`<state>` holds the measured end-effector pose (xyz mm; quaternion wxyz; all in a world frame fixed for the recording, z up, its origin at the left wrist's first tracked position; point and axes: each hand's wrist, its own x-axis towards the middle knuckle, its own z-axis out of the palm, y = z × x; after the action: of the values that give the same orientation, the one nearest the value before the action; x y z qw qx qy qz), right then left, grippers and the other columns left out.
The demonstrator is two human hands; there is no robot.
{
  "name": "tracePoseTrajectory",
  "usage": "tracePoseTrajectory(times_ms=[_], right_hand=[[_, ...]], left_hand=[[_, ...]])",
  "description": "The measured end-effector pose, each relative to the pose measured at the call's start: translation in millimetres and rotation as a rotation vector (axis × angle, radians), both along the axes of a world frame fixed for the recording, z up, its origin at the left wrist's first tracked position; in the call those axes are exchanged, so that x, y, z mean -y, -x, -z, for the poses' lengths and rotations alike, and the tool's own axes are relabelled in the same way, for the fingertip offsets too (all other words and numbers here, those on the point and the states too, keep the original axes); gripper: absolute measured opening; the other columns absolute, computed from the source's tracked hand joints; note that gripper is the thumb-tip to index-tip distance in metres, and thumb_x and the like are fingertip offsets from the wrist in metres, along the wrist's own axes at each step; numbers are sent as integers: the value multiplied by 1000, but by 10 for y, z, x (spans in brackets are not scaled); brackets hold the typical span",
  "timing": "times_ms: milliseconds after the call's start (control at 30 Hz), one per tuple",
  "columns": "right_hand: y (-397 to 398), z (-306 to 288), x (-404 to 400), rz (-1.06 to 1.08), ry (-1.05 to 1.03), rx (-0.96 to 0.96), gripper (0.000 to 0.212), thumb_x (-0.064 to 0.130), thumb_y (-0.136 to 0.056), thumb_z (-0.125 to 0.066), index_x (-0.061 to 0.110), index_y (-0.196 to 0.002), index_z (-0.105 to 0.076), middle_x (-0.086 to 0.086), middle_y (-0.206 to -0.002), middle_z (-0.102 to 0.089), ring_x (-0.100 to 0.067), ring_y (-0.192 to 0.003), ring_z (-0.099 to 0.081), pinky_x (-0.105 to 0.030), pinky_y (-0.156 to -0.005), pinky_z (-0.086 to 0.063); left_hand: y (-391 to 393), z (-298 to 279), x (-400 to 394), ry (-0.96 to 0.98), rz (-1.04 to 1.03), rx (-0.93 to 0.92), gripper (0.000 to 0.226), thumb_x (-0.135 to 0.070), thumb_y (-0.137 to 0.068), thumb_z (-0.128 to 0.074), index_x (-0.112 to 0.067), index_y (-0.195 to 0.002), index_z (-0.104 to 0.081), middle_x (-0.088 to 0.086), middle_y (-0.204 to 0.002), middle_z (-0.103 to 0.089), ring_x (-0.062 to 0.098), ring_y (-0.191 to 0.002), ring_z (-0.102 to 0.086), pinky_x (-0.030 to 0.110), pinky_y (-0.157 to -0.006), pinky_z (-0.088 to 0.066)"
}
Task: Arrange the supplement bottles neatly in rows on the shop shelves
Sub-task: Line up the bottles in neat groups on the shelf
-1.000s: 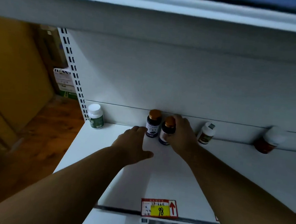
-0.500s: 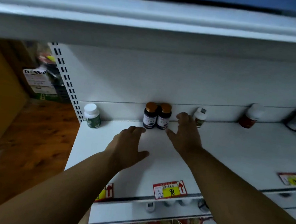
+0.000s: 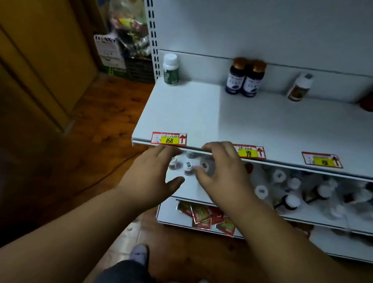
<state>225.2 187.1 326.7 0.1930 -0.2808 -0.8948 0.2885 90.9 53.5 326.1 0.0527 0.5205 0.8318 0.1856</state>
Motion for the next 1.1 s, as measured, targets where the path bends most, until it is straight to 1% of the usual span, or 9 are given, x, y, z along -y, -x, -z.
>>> tracePoseTrajectory(times_ms=[67,167,300,533,667,767,867,967,1100], right_hand=[[37,104,199,-22,37,64,42,33,-86,-68,26,-124,-53,7,-124,-46,-11,-107,-53,-28,-89,-48],[183,328,382,13,41,167,45,36,-87,-66,28,-128,-49,6,-131,-44,-15,-116,-50,-33,-95,-47],[487,760,610,93,100,295,50,34,-87,-68,26,-132,-49,4,-137,-43,-17,-121,-48,-28,-97,-43],[1034,1994,748,304,284,301,46,34,-83,-72,25,-124,-54,2,-128,-52,-15,-105,-59,-23,-82,-46],[1357,2804,506,311,400,287,54,38,-83,-72,23,-130,-50,-1,-135,-51,-21,-117,-57,-39,-92,-54],[1562,3315,262,255,324,398,62,41,-85,-69,22,-138,-43,0,-143,-46,-21,-126,-51,-37,-103,-46],[1740,3761,24,255,280,374,69,40,-84,-70,19,-142,-38,-4,-144,-44,-23,-127,-51,-37,-104,-45],[1947,4097,-185,341,336,277,81,39,-81,-73,18,-146,-29,-7,-148,-42,-28,-124,-54,-41,-101,-46],[2244,4391,-308,395,414,150,93,34,-80,-77,16,-151,-20,-8,-152,-39,-28,-136,-41,-38,-111,-36]], left_hand=[[60,137,170,30,5,14,59,-44,-81,-71,-25,-133,-48,-5,-125,-58,17,-110,-56,26,-88,-46],[288,326,329,111,43,-12,59,-47,-84,-67,-28,-136,-44,-4,-128,-55,17,-113,-53,29,-91,-47],[755,681,422,225,119,-67,62,-50,-87,-60,-29,-141,-37,-2,-135,-49,22,-118,-49,34,-96,-44],[1284,1684,233,276,101,4,69,-47,-88,-62,-29,-146,-29,0,-146,-40,24,-128,-44,35,-102,-41],[1473,2333,101,302,55,31,74,-48,-84,-65,-32,-145,-26,-3,-148,-38,23,-130,-43,38,-103,-45],[1642,2809,36,318,29,4,74,-49,-83,-66,-33,-145,-28,-4,-146,-40,23,-128,-44,39,-101,-45],[1752,3205,-84,338,28,-10,74,-51,-83,-64,-33,-144,-27,-3,-145,-39,24,-128,-42,39,-101,-43],[1810,3461,-231,322,36,-22,73,-51,-85,-62,-30,-145,-26,-1,-142,-41,24,-126,-43,38,-100,-43],[1857,3698,-378,322,5,-15,76,-50,-83,-65,-28,-144,-27,0,-140,-42,24,-125,-43,38,-99,-43]])
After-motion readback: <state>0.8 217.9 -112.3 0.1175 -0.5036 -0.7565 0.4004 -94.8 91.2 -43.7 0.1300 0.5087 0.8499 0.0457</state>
